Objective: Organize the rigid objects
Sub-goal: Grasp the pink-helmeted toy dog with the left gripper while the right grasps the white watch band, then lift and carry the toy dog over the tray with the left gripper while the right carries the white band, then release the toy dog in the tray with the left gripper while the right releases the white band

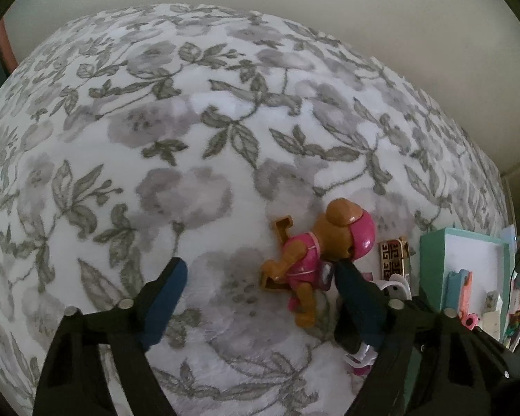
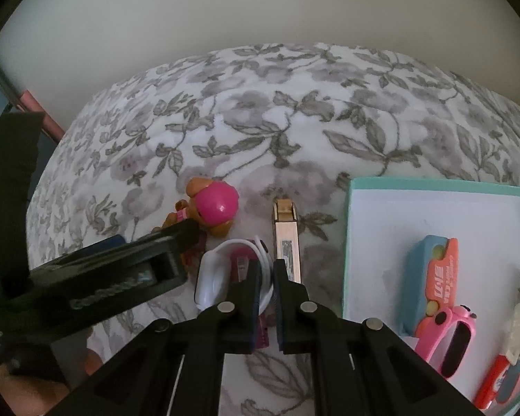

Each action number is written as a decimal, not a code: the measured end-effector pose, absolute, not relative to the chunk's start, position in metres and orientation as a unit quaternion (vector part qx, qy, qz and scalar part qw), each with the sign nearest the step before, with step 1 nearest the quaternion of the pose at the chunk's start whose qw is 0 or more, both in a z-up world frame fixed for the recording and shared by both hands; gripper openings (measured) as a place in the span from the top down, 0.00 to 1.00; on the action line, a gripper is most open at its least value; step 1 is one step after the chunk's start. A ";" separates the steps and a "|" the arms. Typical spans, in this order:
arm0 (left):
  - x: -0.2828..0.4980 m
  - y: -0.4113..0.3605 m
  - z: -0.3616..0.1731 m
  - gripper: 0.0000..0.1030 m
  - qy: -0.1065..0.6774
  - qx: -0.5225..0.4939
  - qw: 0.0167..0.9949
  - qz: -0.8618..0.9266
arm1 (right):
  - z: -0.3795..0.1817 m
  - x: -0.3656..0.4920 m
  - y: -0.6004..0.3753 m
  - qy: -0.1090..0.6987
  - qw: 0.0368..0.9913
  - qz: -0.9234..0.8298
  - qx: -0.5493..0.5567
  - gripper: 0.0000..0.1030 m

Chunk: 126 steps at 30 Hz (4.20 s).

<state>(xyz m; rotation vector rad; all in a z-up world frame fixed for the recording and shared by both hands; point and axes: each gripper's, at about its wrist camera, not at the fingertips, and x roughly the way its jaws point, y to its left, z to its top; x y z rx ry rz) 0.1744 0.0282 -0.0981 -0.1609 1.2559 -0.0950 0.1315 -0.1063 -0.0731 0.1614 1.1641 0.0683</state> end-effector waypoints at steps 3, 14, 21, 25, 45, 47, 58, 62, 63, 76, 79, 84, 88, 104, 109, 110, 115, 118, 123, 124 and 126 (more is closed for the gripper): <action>0.174 0.027 -0.100 0.24 0.585 -0.079 0.806 -0.051 | -0.073 0.132 -0.106 0.550 0.831 0.032 0.078 0.92; 0.175 0.010 -0.096 0.59 0.573 -0.065 0.811 -0.097 | -0.073 0.131 -0.107 0.550 0.830 0.030 0.084 0.92; 0.170 0.015 -0.091 0.60 0.572 -0.067 0.812 -0.098 | -0.072 0.129 -0.109 0.550 0.830 0.027 0.086 0.92; 0.168 0.017 -0.083 0.60 0.567 -0.065 0.816 -0.095 | -0.070 0.125 -0.112 0.550 0.830 0.024 0.089 0.92; 0.138 0.001 -0.001 0.60 0.484 -0.042 0.868 -0.102 | -0.028 0.092 -0.141 0.516 0.846 0.003 0.129 0.92; 0.133 -0.005 0.006 0.60 0.476 -0.035 0.873 -0.106 | -0.023 0.085 -0.146 0.515 0.847 -0.004 0.132 0.92; 0.097 -0.053 0.027 0.59 0.448 -0.005 0.881 -0.150 | 0.000 0.047 -0.196 0.502 0.845 -0.073 0.168 0.92; 0.085 -0.076 0.028 0.59 0.445 0.010 0.879 -0.169 | 0.005 0.035 -0.220 0.495 0.843 -0.100 0.187 0.92; 0.081 -0.083 0.029 0.59 0.443 0.014 0.879 -0.175 | 0.005 0.032 -0.225 0.494 0.842 -0.106 0.190 0.92; 0.051 -0.157 0.018 0.59 0.444 0.068 0.865 -0.224 | 0.015 0.001 -0.288 0.473 0.832 -0.196 0.214 0.92; 0.046 -0.170 0.012 0.59 0.446 0.084 0.860 -0.231 | 0.016 -0.004 -0.296 0.469 0.831 -0.212 0.211 0.92; 0.048 -0.177 -0.001 0.59 0.461 0.093 0.852 -0.229 | 0.007 -0.004 -0.305 0.480 0.821 -0.218 0.220 0.92; 0.052 -0.176 -0.011 0.59 0.478 0.087 0.844 -0.226 | -0.001 -0.002 -0.306 0.495 0.813 -0.213 0.222 0.92; 0.057 -0.181 -0.036 0.59 0.514 0.089 0.822 -0.229 | -0.013 0.005 -0.302 0.519 0.802 -0.208 0.211 0.91; 0.058 -0.182 -0.038 0.59 0.519 0.088 0.818 -0.232 | -0.016 0.007 -0.301 0.527 0.798 -0.206 0.207 0.91; 0.058 -0.182 -0.038 0.59 0.519 0.087 0.818 -0.233 | -0.017 0.008 -0.300 0.529 0.797 -0.206 0.206 0.91; 0.058 -0.182 -0.039 0.59 0.520 0.086 0.817 -0.233 | -0.021 0.009 -0.300 0.536 0.794 -0.205 0.203 0.90; 0.058 -0.182 -0.038 0.59 0.521 0.085 0.817 -0.232 | -0.020 0.010 -0.299 0.537 0.794 -0.205 0.200 0.90; 0.058 -0.180 -0.036 0.59 0.520 0.082 0.818 -0.231 | -0.018 0.010 -0.298 0.536 0.795 -0.208 0.193 0.89; 0.059 -0.179 -0.035 0.59 0.520 0.080 0.818 -0.230 | -0.018 0.010 -0.298 0.536 0.795 -0.208 0.193 0.89; 0.060 -0.178 -0.033 0.59 0.521 0.075 0.819 -0.229 | -0.017 0.010 -0.298 0.534 0.796 -0.207 0.195 0.89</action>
